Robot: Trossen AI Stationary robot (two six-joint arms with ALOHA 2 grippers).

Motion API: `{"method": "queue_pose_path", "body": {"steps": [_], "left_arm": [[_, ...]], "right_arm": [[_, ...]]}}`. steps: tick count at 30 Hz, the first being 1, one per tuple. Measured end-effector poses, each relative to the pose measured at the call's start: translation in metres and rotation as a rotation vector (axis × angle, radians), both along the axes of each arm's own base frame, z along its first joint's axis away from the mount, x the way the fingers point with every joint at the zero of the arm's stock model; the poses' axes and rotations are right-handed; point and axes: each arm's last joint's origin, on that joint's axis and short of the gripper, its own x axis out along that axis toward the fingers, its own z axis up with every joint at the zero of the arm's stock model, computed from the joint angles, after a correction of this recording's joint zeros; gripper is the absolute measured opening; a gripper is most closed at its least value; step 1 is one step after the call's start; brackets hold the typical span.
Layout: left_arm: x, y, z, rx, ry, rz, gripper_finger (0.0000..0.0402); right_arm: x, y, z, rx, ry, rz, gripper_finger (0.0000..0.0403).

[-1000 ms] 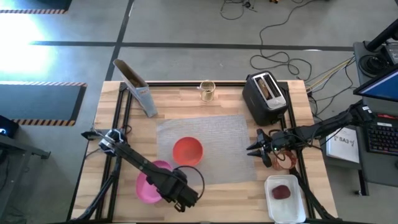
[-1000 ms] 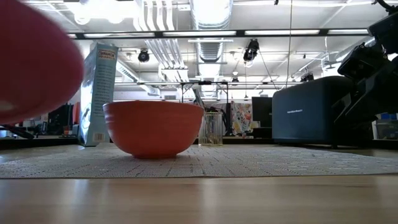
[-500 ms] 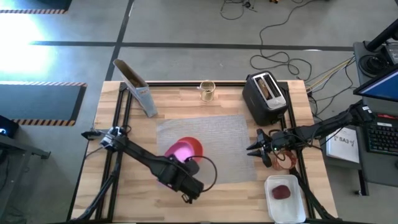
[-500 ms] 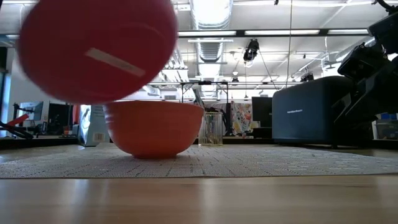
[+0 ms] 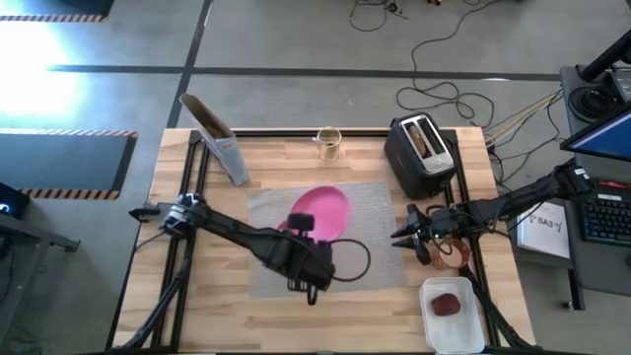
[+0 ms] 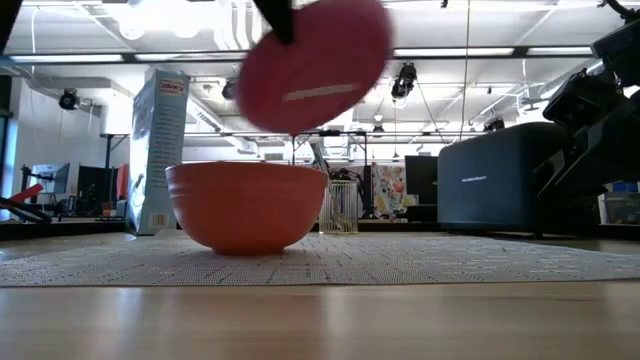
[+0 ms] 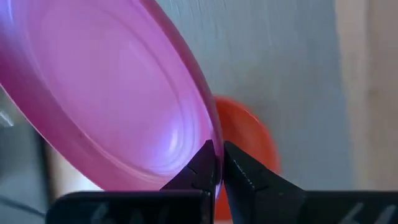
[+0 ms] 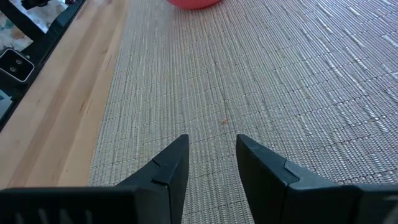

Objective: Arrange a breakfast setting
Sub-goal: Put the pink plate on the gray table mat

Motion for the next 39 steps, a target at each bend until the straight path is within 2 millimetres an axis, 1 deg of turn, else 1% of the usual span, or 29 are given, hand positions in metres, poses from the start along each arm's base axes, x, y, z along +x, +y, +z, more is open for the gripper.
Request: {"method": "queue_pose_path", "body": {"steps": [2,7,11,16,20,26,29,32,39], "left_arm": [[0.008,0.006,0.0,0.034,-0.014,-0.083,0.0003],[0.026,0.02,-0.001,0.055,-0.054,-0.236,0.0003],[0.037,0.024,-0.013,0.079,0.006,-0.364,0.0003],[0.044,0.031,-0.027,0.114,0.068,-0.424,0.0003],[0.052,0.033,-0.041,0.153,0.132,-0.515,0.0003],[0.063,0.041,-0.068,0.165,0.209,-0.536,0.0003],[0.068,0.045,-0.078,0.176,0.239,-0.562,0.0003],[0.072,0.049,-0.079,0.183,0.228,-0.573,0.0003],[0.081,0.062,-0.078,0.183,0.172,-0.539,0.0003]], "right_arm": [[0.0,0.0,0.0,0.0,0.0,0.0,0.0123],[0.0,0.0,0.0,0.0,0.0,0.0,0.0123],[0.0,0.0,0.0,0.0,0.0,0.0,0.0123],[0.0,0.0,0.0,0.0,0.0,0.0,0.0123],[0.0,0.0,0.0,0.0,0.0,0.0,0.0123],[0.0,0.0,0.0,0.0,0.0,0.0,0.0123],[0.0,0.0,0.0,0.0,0.0,0.0,0.0123],[0.0,0.0,0.0,0.0,0.0,0.0,0.0123],[0.0,0.0,0.0,0.0,0.0,0.0,0.0123]]}}
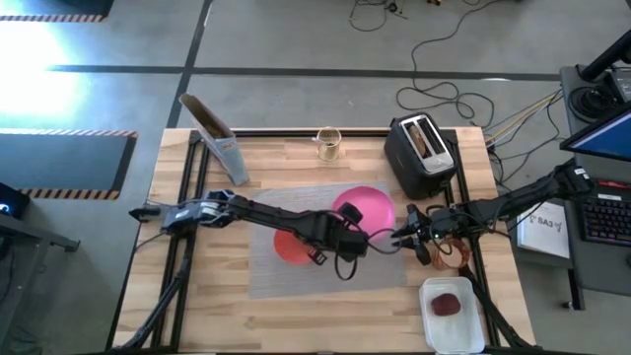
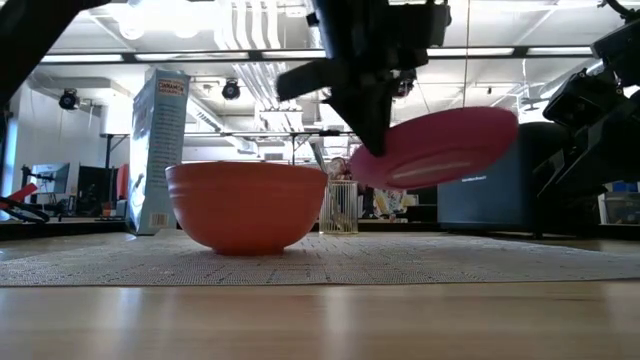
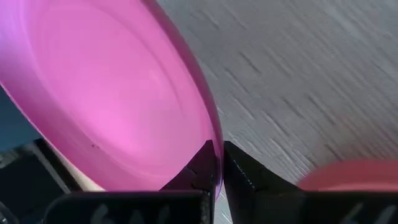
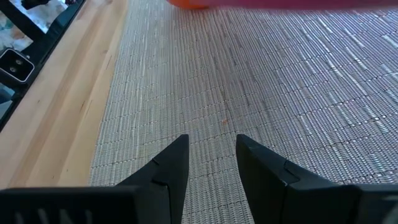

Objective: Arrange a breakfast setting
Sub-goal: Put the pink plate on the gray table mat

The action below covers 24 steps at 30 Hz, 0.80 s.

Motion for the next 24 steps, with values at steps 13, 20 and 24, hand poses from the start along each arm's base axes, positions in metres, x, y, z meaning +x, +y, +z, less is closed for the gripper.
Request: {"method": "queue_pose_path", "body": {"steps": [13,20,24], "left_arm": [[0.008,0.009,-0.015,-0.182,-0.003,0.098,0.0003],[0.013,0.014,-0.032,-0.177,0.025,0.129,0.0003],[0.014,0.017,-0.036,-0.186,0.024,0.168,0.0003]], "right_arm": [[0.0,0.0,0.0,0.0,0.0,0.0,0.0123],[0.0,0.0,0.0,0.0,0.0,0.0,0.0123],[0.0,0.0,0.0,0.0,0.0,0.0,0.0123]]}}
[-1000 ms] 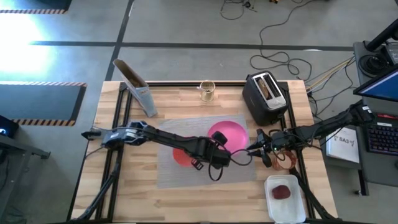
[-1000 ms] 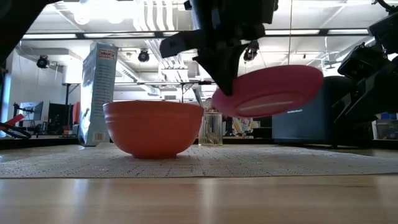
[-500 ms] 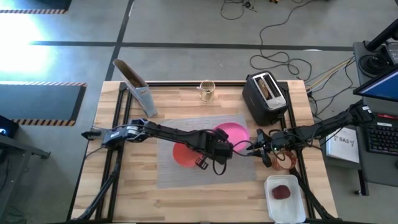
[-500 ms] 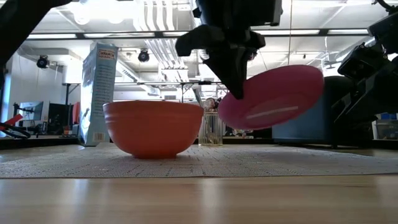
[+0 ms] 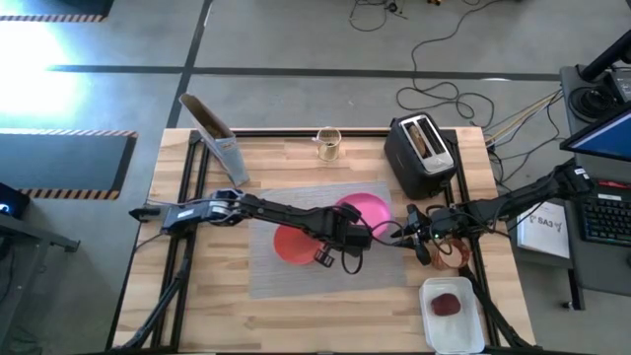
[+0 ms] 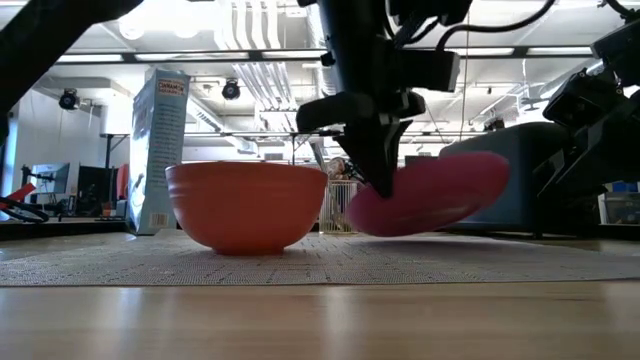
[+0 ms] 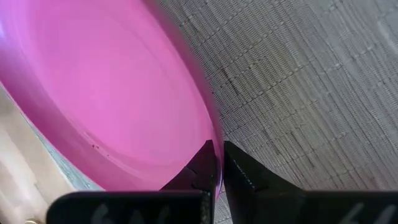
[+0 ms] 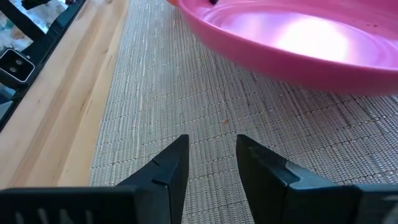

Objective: Arrange a breakfast setting
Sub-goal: Put the pink plate on the gray table mat

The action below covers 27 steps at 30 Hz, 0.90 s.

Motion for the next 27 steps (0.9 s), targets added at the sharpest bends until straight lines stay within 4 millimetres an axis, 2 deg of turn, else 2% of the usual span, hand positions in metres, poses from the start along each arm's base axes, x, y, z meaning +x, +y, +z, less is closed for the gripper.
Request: {"method": "queue_pose_path", "body": {"steps": [14,20,27], "left_arm": [[0.0014,0.003,-0.0054,-0.068,-0.015,0.148,0.0008],[0.0009,0.0027,-0.0056,-0.093,-0.025,0.226,0.0044],[0.0016,0.0026,-0.0051,-0.099,-0.037,0.239,0.0094]], "right_arm": [[0.0,0.0,0.0,0.0,0.0,0.0,0.0123],[0.0,0.0,0.0,0.0,0.0,0.0,0.0123],[0.0,0.0,0.0,0.0,0.0,0.0,0.0123]]}}
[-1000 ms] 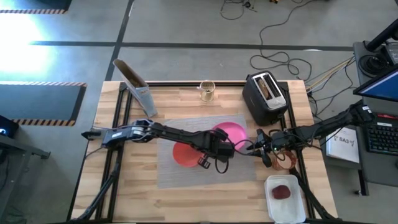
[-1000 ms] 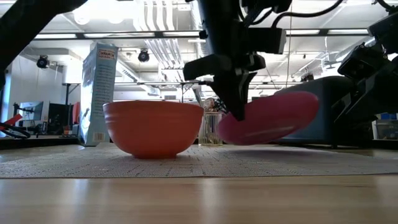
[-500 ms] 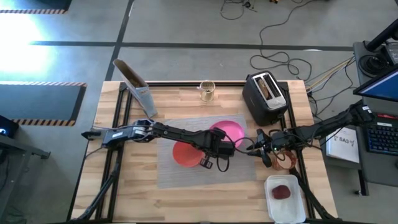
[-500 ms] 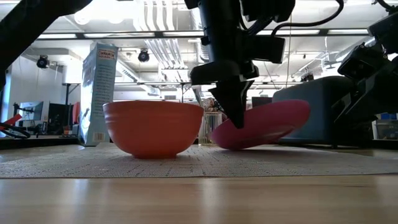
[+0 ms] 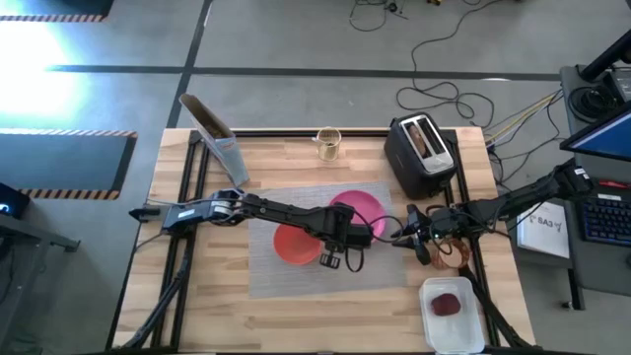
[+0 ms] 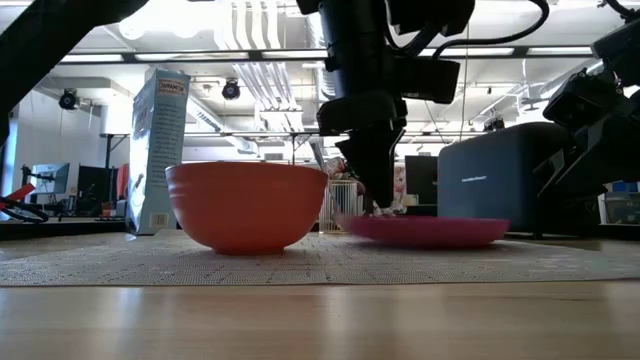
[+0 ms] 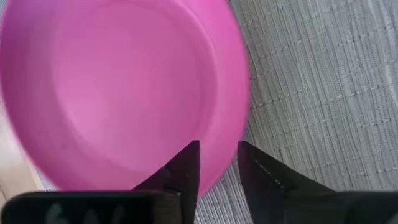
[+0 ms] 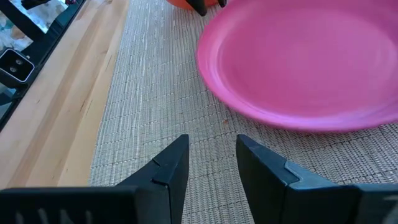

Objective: Arrange a breakfast setting
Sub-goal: Put the pink plate on the gray table mat, then put the orange cup of milk on the gray table mat

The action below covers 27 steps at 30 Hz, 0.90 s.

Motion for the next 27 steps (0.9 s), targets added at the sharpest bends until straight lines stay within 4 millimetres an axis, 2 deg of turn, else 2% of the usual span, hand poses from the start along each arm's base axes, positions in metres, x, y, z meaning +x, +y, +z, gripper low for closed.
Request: {"method": "queue_pose_path", "body": {"steps": [4,9,12,15,27], "left_arm": [[0.005,-0.001,0.018,-0.021,-0.063,0.044,0.0116],[0.012,-0.003,0.066,-0.123,-0.235,0.204,0.0134],[0.009,-0.006,0.085,-0.224,-0.326,0.283,0.0137],[0.004,-0.013,0.093,-0.248,-0.33,0.293,0.0136],[-0.021,-0.064,0.089,-0.201,-0.182,0.159,0.0132]], "right_arm": [[0.0,0.0,0.0,0.0,0.0,0.0,0.0123],[0.0,0.0,0.0,0.0,0.0,0.0,0.0123],[0.0,0.0,0.0,0.0,0.0,0.0,0.0123],[0.0,0.0,0.0,0.0,0.0,0.0,0.0123],[0.0,0.0,0.0,0.0,-0.001,0.0,0.0123]]}}
